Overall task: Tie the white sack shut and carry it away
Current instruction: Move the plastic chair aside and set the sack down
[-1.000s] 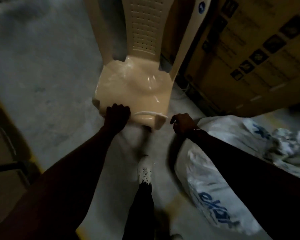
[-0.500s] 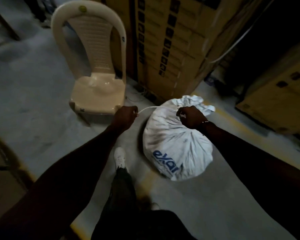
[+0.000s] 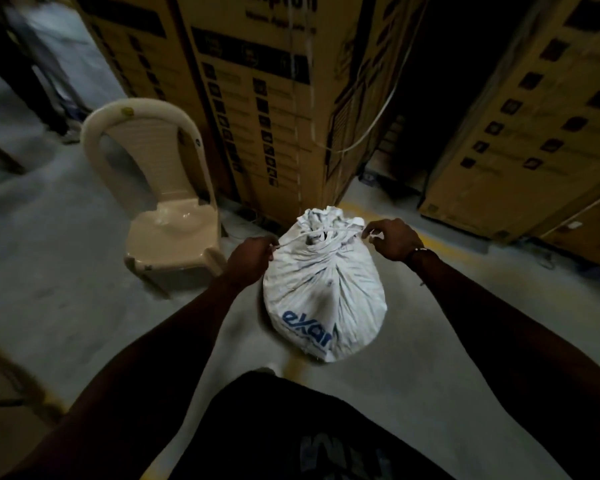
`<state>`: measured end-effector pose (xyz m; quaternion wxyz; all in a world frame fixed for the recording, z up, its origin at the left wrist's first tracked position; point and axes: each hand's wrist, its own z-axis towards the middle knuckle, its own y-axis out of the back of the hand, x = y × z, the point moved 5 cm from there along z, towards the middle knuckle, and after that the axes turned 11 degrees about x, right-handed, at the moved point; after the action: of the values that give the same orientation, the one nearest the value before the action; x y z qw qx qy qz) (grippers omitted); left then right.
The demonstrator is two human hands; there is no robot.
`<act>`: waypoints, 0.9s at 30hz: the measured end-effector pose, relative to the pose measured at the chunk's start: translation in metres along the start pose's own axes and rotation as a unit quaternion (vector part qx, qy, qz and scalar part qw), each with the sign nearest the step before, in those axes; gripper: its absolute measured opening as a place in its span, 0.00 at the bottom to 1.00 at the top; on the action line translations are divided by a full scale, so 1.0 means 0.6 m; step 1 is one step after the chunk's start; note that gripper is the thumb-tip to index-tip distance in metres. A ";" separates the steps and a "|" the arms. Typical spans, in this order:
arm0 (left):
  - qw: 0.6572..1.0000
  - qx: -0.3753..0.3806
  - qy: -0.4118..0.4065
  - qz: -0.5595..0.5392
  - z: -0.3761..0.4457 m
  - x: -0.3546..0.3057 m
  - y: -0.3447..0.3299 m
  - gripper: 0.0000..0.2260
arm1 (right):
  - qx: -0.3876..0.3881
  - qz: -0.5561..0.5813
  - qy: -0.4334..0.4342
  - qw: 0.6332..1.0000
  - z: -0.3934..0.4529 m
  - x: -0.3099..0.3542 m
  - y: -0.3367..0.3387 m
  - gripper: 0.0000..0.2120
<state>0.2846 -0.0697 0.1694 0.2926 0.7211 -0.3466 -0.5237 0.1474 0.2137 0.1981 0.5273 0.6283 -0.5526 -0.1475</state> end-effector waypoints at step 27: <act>0.982 -0.174 0.010 -0.079 0.333 -0.029 -0.030 0.06 | -0.057 0.066 0.046 0.995 0.243 -0.191 0.051 0.13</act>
<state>0.0931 -0.0569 0.1090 0.3749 0.6897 -0.1895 -0.5898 -0.0208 0.2436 0.1195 0.5959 0.5653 -0.5587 -0.1148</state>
